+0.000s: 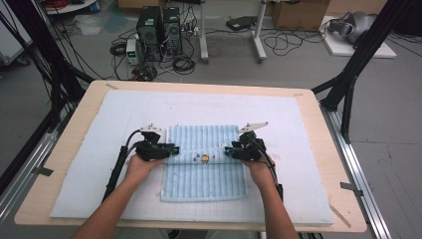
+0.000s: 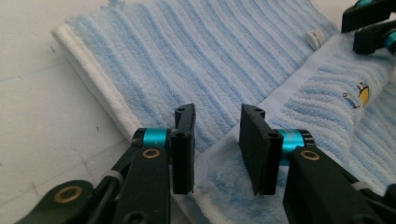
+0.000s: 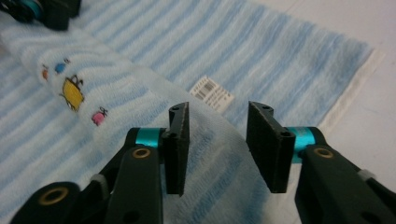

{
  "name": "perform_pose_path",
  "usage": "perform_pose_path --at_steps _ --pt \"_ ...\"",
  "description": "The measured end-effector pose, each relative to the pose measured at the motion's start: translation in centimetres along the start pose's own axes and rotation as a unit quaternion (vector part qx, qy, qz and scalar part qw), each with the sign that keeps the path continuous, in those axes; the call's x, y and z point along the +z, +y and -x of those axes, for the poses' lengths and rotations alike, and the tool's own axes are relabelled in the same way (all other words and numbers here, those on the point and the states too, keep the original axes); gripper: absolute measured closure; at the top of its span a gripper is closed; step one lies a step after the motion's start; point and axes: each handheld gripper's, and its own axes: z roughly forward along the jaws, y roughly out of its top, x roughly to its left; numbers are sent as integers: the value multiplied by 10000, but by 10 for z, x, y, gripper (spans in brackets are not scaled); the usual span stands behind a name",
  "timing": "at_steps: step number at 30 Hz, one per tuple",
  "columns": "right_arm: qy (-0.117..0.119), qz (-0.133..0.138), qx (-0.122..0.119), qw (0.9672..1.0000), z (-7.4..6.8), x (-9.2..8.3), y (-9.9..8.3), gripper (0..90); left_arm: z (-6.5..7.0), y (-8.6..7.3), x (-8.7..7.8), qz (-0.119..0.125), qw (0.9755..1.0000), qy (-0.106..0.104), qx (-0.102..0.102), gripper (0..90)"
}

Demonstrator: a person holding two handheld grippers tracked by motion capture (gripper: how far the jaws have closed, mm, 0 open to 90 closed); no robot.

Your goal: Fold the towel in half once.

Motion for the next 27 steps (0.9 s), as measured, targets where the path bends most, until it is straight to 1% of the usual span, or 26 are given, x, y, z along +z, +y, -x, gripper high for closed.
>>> perform_pose_path --at_steps 1,2,3,4,5,6,7,10,12,13,16,17,18,20,22,24,25,26,27 --pt "-18 -155 -15 9999 0 2 -1 651 1 -1 0 -48 9999 53 72 693" --pt "25 -242 -9 9997 1 4 -3 670 2 -2 0 -46 9999 73 113 729" --pt "-13 -144 4 9999 0 4 -5 728 3 -3 -1 -44 9999 88 138 788" --pt "-33 -97 14 9999 0 3 -7 759 4 -4 -1 -30 9999 56 143 841" --pt "-24 -51 39 10000 0 3 -9 795 5 -4 -2 -37 9998 73 165 867" --pt "-27 -23 20 10000 -2 2 -10 821 6 -5 -3 -16 9998 92 189 872" --pt "-62 15 -30 10000 -2 2 -11 828 6 -4 -4 7 9999 69 156 874" --pt "-101 130 -62 9998 -6 -3 -12 835 6 -4 -10 156 9998 -25 125 875" --pt "-87 235 -57 9997 -8 -8 -12 835 7 -3 -15 283 9995 -98 92 874" --pt "-89 279 -129 9995 -8 -10 -12 835 8 -3 -17 330 9993 -131 86 874" --pt "-117 453 -182 9987 -14 -18 -14 834 13 -4 -25 395 9988 -230 160 875" --pt "-102 509 -199 9985 -15 -20 -15 834 15 -5 -27 453 9985 -282 156 875" --pt "-80 557 -194 9982 -16 -23 -17 833 16 -7 -29 505 9981 -334 139 875" --pt "-18 592 -162 9981 -16 -26 -22 830 20 -10 -33 543 9978 -353 125 875" --pt "19 610 -109 9981 -18 -29 -27 828 23 -16 -37 555 9975 -414 118 875" --pt "45 639 -145 9978 -22 -31 -32 829 27 -22 -39 555 9975 -413 152 875" --pt "49 665 -152 9977 -25 -33 -34 828 27 -26 -41 592 9973 -430 117 875" --pt "61 709 -166 9973 -27 -34 -37 828 28 -29 -42 582 9970 -493 87 875" --pt "64 730 -160 9972 -29 -35 -40 826 29 -32 -44 563 9971 -505 80 875"
